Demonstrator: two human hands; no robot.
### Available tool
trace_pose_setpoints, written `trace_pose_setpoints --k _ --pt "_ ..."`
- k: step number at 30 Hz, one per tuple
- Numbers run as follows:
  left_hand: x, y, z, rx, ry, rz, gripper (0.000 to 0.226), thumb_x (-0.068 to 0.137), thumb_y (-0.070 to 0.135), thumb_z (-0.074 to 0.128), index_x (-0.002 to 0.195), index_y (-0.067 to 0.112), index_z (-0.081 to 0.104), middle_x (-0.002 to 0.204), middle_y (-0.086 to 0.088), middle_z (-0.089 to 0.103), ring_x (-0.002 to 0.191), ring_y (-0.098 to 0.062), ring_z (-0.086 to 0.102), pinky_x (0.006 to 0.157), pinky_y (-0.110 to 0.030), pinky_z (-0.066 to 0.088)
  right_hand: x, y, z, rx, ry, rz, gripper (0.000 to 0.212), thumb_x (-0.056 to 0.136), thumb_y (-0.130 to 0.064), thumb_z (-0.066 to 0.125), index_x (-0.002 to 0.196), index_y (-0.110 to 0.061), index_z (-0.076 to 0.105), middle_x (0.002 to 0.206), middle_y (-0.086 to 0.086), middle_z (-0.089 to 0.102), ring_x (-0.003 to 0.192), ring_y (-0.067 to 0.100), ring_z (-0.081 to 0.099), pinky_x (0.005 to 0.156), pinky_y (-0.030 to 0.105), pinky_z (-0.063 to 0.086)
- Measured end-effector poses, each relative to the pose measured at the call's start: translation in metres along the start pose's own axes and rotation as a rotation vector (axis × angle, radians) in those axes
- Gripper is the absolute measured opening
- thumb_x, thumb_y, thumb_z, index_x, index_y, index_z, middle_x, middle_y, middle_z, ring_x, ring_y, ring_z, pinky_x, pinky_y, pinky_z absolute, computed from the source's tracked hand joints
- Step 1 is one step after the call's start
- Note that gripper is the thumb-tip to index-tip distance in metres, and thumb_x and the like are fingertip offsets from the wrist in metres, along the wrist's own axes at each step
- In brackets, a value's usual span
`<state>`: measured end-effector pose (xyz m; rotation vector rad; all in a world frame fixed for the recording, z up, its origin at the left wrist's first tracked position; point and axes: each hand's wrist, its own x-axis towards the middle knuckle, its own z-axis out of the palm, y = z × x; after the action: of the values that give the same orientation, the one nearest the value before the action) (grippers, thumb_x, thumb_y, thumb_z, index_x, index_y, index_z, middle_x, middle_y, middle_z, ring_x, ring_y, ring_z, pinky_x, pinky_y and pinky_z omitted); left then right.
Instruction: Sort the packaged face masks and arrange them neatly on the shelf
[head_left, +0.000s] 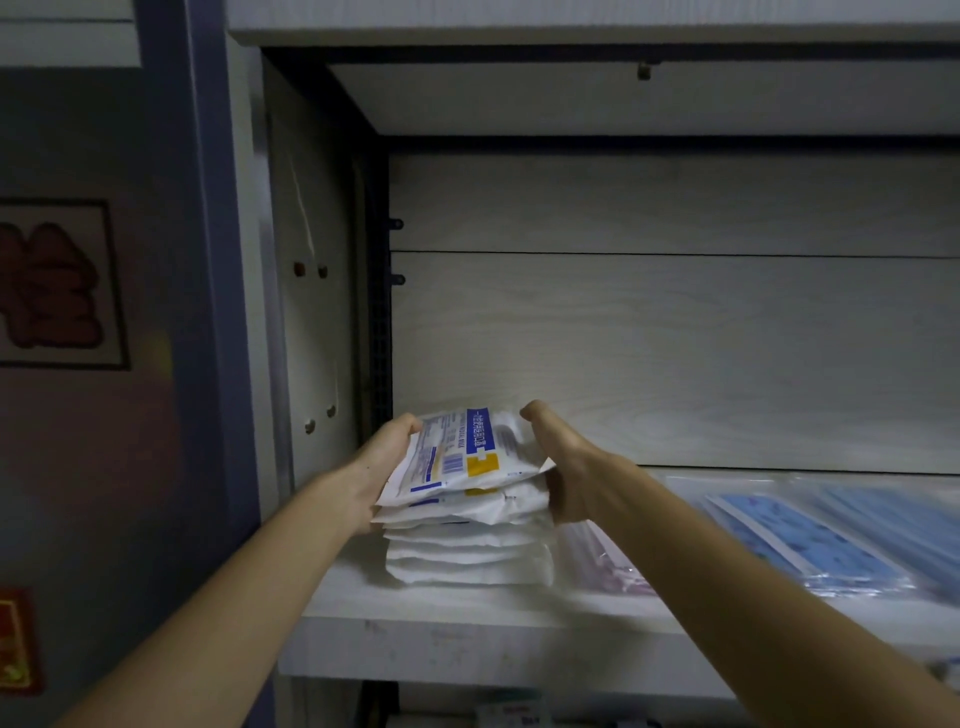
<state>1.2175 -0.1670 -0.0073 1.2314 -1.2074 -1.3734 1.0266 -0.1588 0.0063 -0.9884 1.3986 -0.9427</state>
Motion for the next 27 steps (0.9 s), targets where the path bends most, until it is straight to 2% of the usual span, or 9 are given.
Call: trace_pose_setpoints --k 2,5,7,11,15,18,21,25,27 --pt "0.0 0.003 0.001 -0.003 0.018 -0.002 0.049 0.09 0.029 0.041 0.05 0.013 0.064 0.055 -0.008 0.063 0.046 -0.02 0.059 0.05 -0.027 0.044 0.001 -0.002 0.001 -0.005 0.004 -0.004 0.068 0.084 -0.061 0.036 0.118 -0.006 0.056 0.113 0.02 0.066 0.086 0.033 0.065 0.095 0.051 0.048" --pt "0.0 0.002 -0.002 0.0 0.017 -0.008 0.044 0.09 0.033 0.043 0.061 0.011 0.067 0.064 -0.01 0.066 0.052 -0.022 0.062 0.053 -0.027 0.047 0.0 -0.003 0.0 -0.013 0.006 0.002 0.063 0.087 -0.06 0.035 0.109 -0.006 0.058 0.108 0.02 0.067 0.086 0.033 0.063 0.096 0.051 0.048" --pt "-0.001 0.004 -0.002 0.011 -0.001 -0.03 0.041 0.092 0.034 0.043 0.067 0.01 0.066 0.065 -0.01 0.067 0.053 -0.021 0.062 0.053 -0.026 0.049 0.002 -0.002 0.0 -0.017 0.004 0.003 0.064 0.086 -0.061 0.035 0.111 -0.006 0.057 0.111 0.02 0.066 0.092 0.034 0.063 0.097 0.055 0.046" --pt "-0.007 0.008 -0.003 0.054 -0.025 -0.061 0.041 0.091 0.038 0.046 0.068 0.011 0.066 0.067 -0.01 0.067 0.055 -0.022 0.06 0.056 -0.028 0.048 -0.001 -0.003 0.001 -0.05 0.017 0.007 0.084 0.075 -0.064 0.039 0.138 -0.008 0.042 0.136 0.023 0.052 0.118 0.041 0.055 0.099 0.063 0.041" --pt "-0.013 0.008 -0.006 0.103 -0.052 -0.07 0.047 0.093 0.042 0.044 0.063 0.013 0.065 0.064 -0.007 0.065 0.052 -0.02 0.059 0.05 -0.022 0.047 -0.01 -0.007 -0.005 -0.069 0.048 -0.017 0.077 0.089 -0.06 0.036 0.145 -0.006 0.031 0.142 0.023 0.042 0.12 0.043 0.052 0.103 0.057 0.042" --pt "-0.021 0.011 -0.005 0.147 -0.038 -0.054 0.047 0.093 0.041 0.044 0.061 0.014 0.066 0.06 -0.005 0.066 0.047 -0.018 0.06 0.047 -0.02 0.048 -0.016 -0.011 -0.006 -0.092 0.089 -0.032 0.076 0.092 -0.059 0.036 0.151 -0.014 0.021 0.147 0.024 0.033 0.125 0.048 0.046 0.105 0.058 0.039" --pt "-0.025 0.012 -0.006 0.177 -0.009 -0.032 0.05 0.09 0.042 0.046 0.052 0.017 0.066 0.058 -0.004 0.067 0.05 -0.017 0.06 0.054 -0.023 0.047 -0.019 -0.011 -0.004 -0.116 0.109 -0.044 0.074 0.092 -0.059 0.036 0.15 -0.015 0.023 0.147 0.024 0.035 0.124 0.047 0.046 0.105 0.058 0.039" --pt "-0.032 0.016 -0.008 0.247 0.073 0.007 0.041 0.089 0.049 0.046 0.07 0.018 0.065 0.072 -0.006 0.068 0.07 -0.022 0.058 0.069 -0.029 0.044 -0.032 -0.01 -0.004 -0.159 0.131 -0.072 0.072 0.093 -0.061 0.033 0.15 -0.018 0.024 0.151 0.023 0.03 0.128 0.045 0.045 0.108 0.054 0.037" --pt "-0.034 0.018 -0.007 0.276 0.119 0.054 0.039 0.091 0.05 0.044 0.086 0.015 0.062 0.081 -0.006 0.063 0.074 -0.022 0.056 0.068 -0.028 0.042 -0.043 -0.01 -0.006 -0.18 0.146 -0.101 0.069 0.095 -0.058 0.032 0.151 -0.018 0.023 0.151 0.023 0.03 0.128 0.044 0.044 0.108 0.052 0.037"
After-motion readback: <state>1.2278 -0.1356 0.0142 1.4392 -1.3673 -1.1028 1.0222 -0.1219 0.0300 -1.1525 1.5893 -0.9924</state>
